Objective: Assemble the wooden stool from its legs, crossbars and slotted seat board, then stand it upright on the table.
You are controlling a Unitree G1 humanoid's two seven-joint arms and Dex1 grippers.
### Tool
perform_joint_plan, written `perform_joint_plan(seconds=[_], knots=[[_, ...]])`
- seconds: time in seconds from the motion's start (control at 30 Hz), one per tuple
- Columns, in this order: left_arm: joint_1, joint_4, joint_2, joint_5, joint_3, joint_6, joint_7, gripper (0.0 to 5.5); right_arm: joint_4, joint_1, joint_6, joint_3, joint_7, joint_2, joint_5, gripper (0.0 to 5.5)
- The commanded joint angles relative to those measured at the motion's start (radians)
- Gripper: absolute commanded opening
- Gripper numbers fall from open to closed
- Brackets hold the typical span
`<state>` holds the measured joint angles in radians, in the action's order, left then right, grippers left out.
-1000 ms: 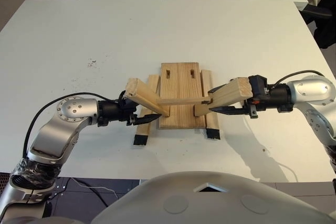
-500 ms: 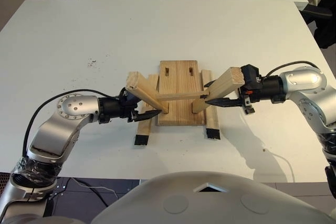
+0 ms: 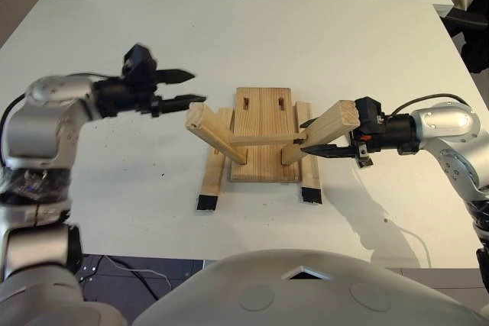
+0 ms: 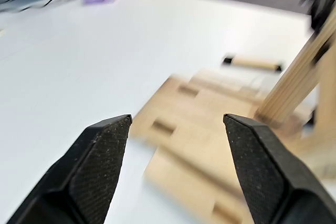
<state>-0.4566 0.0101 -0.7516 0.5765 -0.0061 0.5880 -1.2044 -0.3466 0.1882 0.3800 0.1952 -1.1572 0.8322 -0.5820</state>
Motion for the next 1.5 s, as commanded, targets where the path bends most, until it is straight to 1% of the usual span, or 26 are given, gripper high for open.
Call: perform_joint_plan(seconds=[0.03, 0.1, 0.17, 0.33, 0.47, 0.6, 0.77, 0.8, 0.87, 0.93, 0.97, 1.03, 1.07, 1.13, 1.23, 1.3, 1.4, 1.47, 1.5], knots=[[-0.195, -0.039, 0.128, 0.055, -0.135, 0.1, -0.111, 2.81, 0.088, -0.011, 0.059, 0.113, -0.028, -0.007, 0.096, 2.03], [-0.234, -0.006, 0.146, 0.052, -0.2, 0.118, -0.175, 2.47, 0.114, 0.027, 0.054, 0.137, -0.042, -0.02, 0.109, 2.03], [-0.265, 0.01, 0.165, 0.043, -0.229, 0.119, -0.189, 2.24, 0.135, 0.057, 0.048, 0.156, -0.054, -0.031, 0.118, 2.03], [-0.276, 0.081, 0.181, 0.061, -0.258, 0.131, -0.213, 2.24, 0.149, 0.084, 0.038, 0.18, -0.065, -0.049, 0.129, 2.03], [-0.209, 0.066, 0.14, -0.037, -0.339, 0.039, -0.266, 2.24, 0.159, 0.093, 0.033, 0.188, -0.063, -0.06, 0.135, 2.03], [-0.125, 0.009, 0.109, -0.163, -0.452, -0.066, -0.309, 2.24, 0.168, 0.101, 0.031, 0.193, -0.071, -0.062, 0.139, 2.03], [-0.1, -0.126, 0.134, -0.285, -0.544, -0.179, -0.304, 2.24, 0.183, 0.121, 0.028, 0.206, -0.078, -0.072, 0.151, 2.03], [-0.112, -0.144, 0.15, -0.276, -0.528, -0.175, -0.286, 2.24, 0.184, 0.126, 0.029, 0.208, -0.08, -0.074, 0.153, 2.03], [-0.159, -0.134, 0.191, -0.17, -0.431, -0.082, -0.238, 2.24, 0.181, 0.132, 0.032, 0.209, -0.083, -0.073, 0.15, 2.03], [-0.222, -0.089, 0.229, -0.028, -0.287, 0.036, -0.175, 2.24, 0.171, 0.127, 0.036, 0.2, -0.082, -0.066, 0.144, 2.03], [-0.26, -0.058, 0.245, 0.06, -0.194, 0.102, -0.127, 2.24, 0.164, 0.12, 0.038, 0.194, -0.08, -0.062, 0.14, 2.03], [-0.314, 0.001, 0.256, 0.195, -0.038, 0.193, -0.042, 2.24, 0.152, 0.104, 0.04, 0.181, -0.075, -0.054, 0.134, 2.03], [-0.338, 0.016, 0.252, 0.25, 0.03, 0.222, 0.003, 2.24, 0.144, 0.095, 0.043, 0.174, -0.071, -0.05, 0.13, 2.03], [-0.37, 0.033, 0.207, 0.313, 0.141, 0.243, 0.063, 2.24, 0.125, 0.075, 0.052, 0.154, -0.059, -0.041, 0.117, 2.03], [-0.333, 0.03, 0.084, 0.258, 0.208, 0.201, 0.052, 2.24, 0.095, 0.037, 0.063, 0.124, -0.037, -0.029, 0.099, 2.03], [-0.244, -0.006, -0.034, 0.143, 0.206, 0.099, 0.004, 2.24, 0.073, 0.013, 0.074, 0.103, -0.022, -0.021, 0.089, 2.03], [-0.015, -0.063, -0.213, -0.028, 0.185, -0.105, -0.153, 2.24, 0.033, -0.03, 0.091, 0.062, 0.001, 0.005, 0.063, 2.03], [0.144, -0.063, -0.284, -0.12, 0.174, -0.254, -0.24, 2.24, 0.005, -0.054, 0.104, 0.035, 0.013, 0.02, 0.045, 2.03], [0.205, -0.05, -0.301, -0.138, 0.175, -0.292, -0.266, 2.24, -0.005, -0.06, 0.11, 0.026, 0.018, 0.024, 0.039, 2.03]])
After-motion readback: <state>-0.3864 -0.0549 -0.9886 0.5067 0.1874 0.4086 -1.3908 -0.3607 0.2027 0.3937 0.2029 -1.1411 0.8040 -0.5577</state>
